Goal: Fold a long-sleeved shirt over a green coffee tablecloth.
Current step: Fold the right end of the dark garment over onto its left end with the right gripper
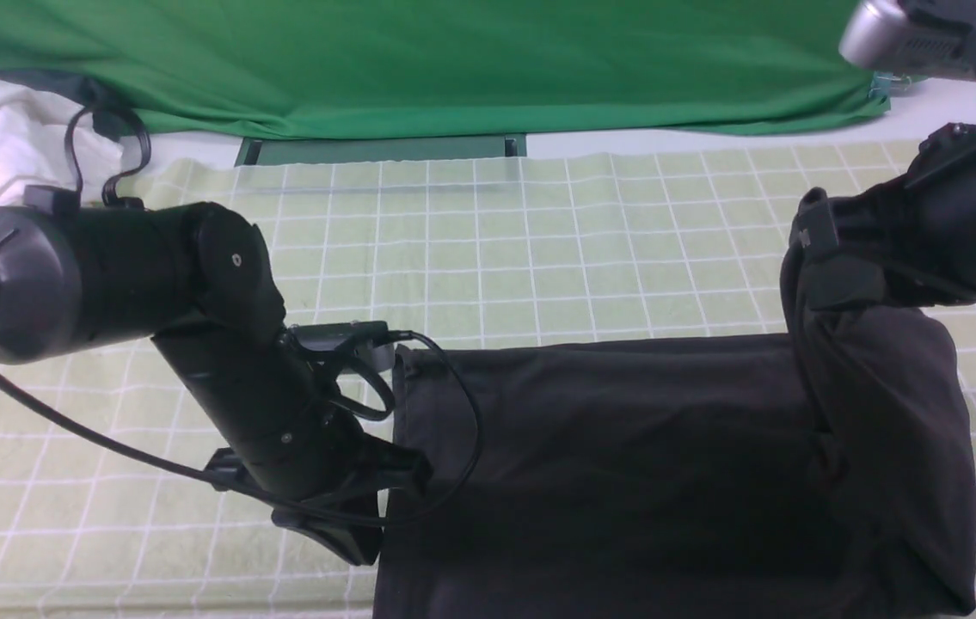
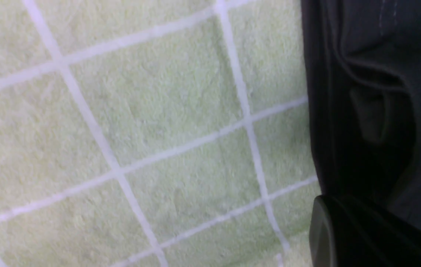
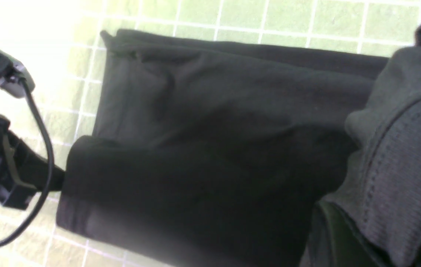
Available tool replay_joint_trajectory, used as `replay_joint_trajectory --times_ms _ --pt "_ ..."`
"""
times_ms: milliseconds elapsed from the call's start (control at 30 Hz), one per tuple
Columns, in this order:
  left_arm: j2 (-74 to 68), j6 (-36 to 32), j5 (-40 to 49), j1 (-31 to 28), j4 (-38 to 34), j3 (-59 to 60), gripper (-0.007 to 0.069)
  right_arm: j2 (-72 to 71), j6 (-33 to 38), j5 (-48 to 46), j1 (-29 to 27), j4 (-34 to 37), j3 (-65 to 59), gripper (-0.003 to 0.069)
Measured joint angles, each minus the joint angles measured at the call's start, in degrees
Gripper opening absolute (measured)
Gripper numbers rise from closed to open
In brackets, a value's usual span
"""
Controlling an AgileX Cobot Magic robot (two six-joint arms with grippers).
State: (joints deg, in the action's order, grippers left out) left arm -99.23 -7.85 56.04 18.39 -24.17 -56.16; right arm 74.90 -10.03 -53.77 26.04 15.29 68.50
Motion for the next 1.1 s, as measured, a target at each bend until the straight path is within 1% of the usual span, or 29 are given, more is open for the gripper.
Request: replay_joint_trajectory --times_ms 133,233,300,333,367,400,467,500,533,600,667,800,967,1100 --pt "2.26 0.0 3.25 -2.99 0.16 -1.84 0.0011 0.0 0.02 1.09 3.27 0.26 0.0 0.0013" --pt "6.73 0.0 5.59 -8.71 0.16 -5.47 0.0012 0.36 0.02 4.84 7.36 2.0 0.0 0.0013" --pt "7.82 0.0 5.81 -10.14 0.04 -6.32 0.0012 0.64 -0.03 6.09 8.62 2.68 0.0 0.0013" --pt "9.11 0.0 5.97 -11.91 -0.08 -7.28 0.0012 1.04 -0.03 7.39 9.94 3.39 0.0 0.0013" --pt "11.33 0.0 6.19 -14.96 -0.94 -8.72 0.0013 2.12 -0.14 9.94 12.3 4.48 0.0 0.0013" --pt "11.57 0.0 6.19 -15.27 -0.94 -8.84 0.0013 2.27 -0.14 10.22 12.56 4.57 0.0 0.0013" --pt "14.44 -0.07 6.59 -19.15 -2.9 -9.87 0.0013 4.95 -0.97 14.52 16.47 5.39 0.0 0.0013" --pt "14.93 -0.27 6.57 -20.03 -3.33 -9.88 0.0013 5.67 -1.15 15.5 17.03 5.5 0.0 0.0013" --pt "15.99 -1.07 6.73 -21.22 -4.13 -9.92 0.0013 7.47 -1.68 18.02 19.22 5.66 0.0 0.0014" --pt "16.75 -1.77 7.05 -21.97 -4.74 -9.92 0.0013 10.22 -2.45 21.93 21.82 5.85 0.0 0.0016" --pt "16.95 -2.09 7.1 -22.11 -4.89 -9.92 0.0013 11.66 -2.85 24.06 23.05 5.91 0.0 0.0017" --pt "17.08 -2.6 7.52 -22.16 -5.8 -9.92 0.0013 17.41 -3.23 32.45 27.28 6.02 0.0 0.0021" --pt "17.08 -2.86 7.64 -22.22 -5.85 -9.92 0.0013 22.26 -3.44 36.65 29.95 6.21 0.0 0.0036" --pt "17.08 -3.28 7.64 -22.22 -5.85 -9.92 0.0013 26.68 -3.44 39.0 31.38 6.27 0.0 0.0083"
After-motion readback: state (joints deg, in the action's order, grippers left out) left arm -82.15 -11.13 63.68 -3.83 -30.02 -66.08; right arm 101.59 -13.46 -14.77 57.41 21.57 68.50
